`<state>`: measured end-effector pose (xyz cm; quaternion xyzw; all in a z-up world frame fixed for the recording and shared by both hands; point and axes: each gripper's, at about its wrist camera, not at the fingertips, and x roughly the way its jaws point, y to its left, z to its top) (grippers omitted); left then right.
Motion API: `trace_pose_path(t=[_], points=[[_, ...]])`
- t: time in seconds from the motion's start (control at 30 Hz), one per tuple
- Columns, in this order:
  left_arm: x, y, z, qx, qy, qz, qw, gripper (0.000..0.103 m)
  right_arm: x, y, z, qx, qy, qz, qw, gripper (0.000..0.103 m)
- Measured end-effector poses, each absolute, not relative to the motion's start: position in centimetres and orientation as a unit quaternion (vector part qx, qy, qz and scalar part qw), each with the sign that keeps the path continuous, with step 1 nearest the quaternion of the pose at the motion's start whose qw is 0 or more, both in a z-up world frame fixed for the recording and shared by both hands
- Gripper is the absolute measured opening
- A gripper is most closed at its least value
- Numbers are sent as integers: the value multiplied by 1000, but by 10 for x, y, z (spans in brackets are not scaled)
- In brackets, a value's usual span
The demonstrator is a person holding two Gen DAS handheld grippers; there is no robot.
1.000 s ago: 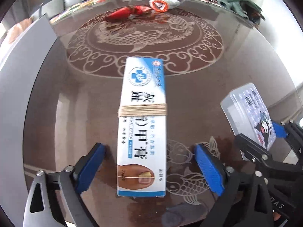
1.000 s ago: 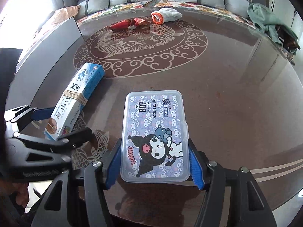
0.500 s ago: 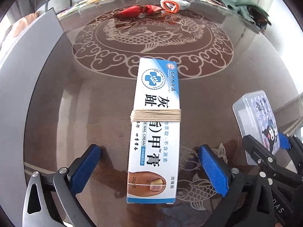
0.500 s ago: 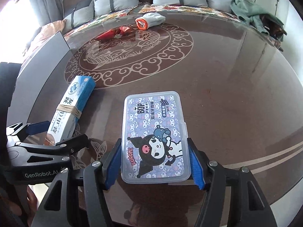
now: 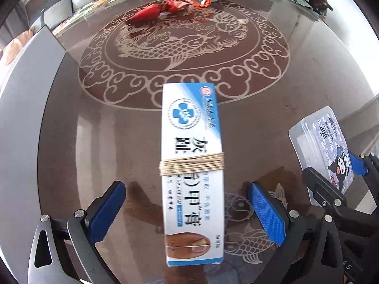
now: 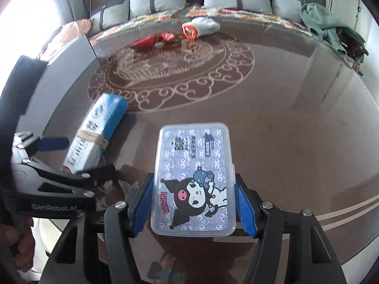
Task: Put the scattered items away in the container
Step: 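Carry the cream box with the left tool toward the white box while the right tool carries the case, then open both tools to drop the cream box and plastic case into the box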
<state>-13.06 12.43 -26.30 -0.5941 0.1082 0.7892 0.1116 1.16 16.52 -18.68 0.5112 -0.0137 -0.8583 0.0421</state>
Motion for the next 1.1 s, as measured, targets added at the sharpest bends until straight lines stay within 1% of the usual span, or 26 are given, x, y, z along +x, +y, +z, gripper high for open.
trace_pose_path(t=[0.03, 0.07, 0.1, 0.13, 0.17, 0.27, 0.37, 0.47, 0.63, 0.73, 0.87, 0.97, 1.1], points=[[-127, 120, -260, -592, 95, 792, 113, 92, 11, 165, -186, 515, -11, -857, 39, 62], [-124, 116, -258, -590, 84, 795, 114, 78, 11, 167, -185, 521, -18, -852, 35, 62], [-122, 113, -254, -588, 78, 797, 113, 58, 10, 170, -185, 524, -26, -851, 33, 61], [-121, 111, -251, -586, 73, 799, 112, 46, 11, 174, -183, 525, -37, -850, 29, 61], [-118, 107, -247, -585, 63, 801, 112, 41, 12, 176, -182, 524, -39, -850, 26, 61], [-107, 86, -238, -587, 20, 801, 114, 41, 18, 180, -175, 512, -44, -857, 22, 61], [-97, 78, -228, -574, 2, 810, 121, 41, 27, 179, -159, 488, -44, -872, 20, 61], [-85, 75, -215, -552, 5, 824, 125, 41, 27, 174, -152, 483, -29, -875, 21, 61], [-68, 65, -198, -530, 0, 838, 132, 41, 29, 169, -155, 496, -42, -867, 22, 61], [-61, 50, -183, -516, -13, 847, 126, 41, 29, 155, -150, 497, -35, -867, 33, 61], [-50, 7, -141, -476, -45, 872, 103, 41, 19, 121, -125, 480, -20, -875, 66, 61], [-41, -40, -107, -447, -67, 890, 64, 41, 4, 78, -93, 452, -4, -885, 114, 61], [-30, -114, -70, -423, -95, 901, -6, 41, -17, 16, -55, 424, -3, -887, 185, 62]])
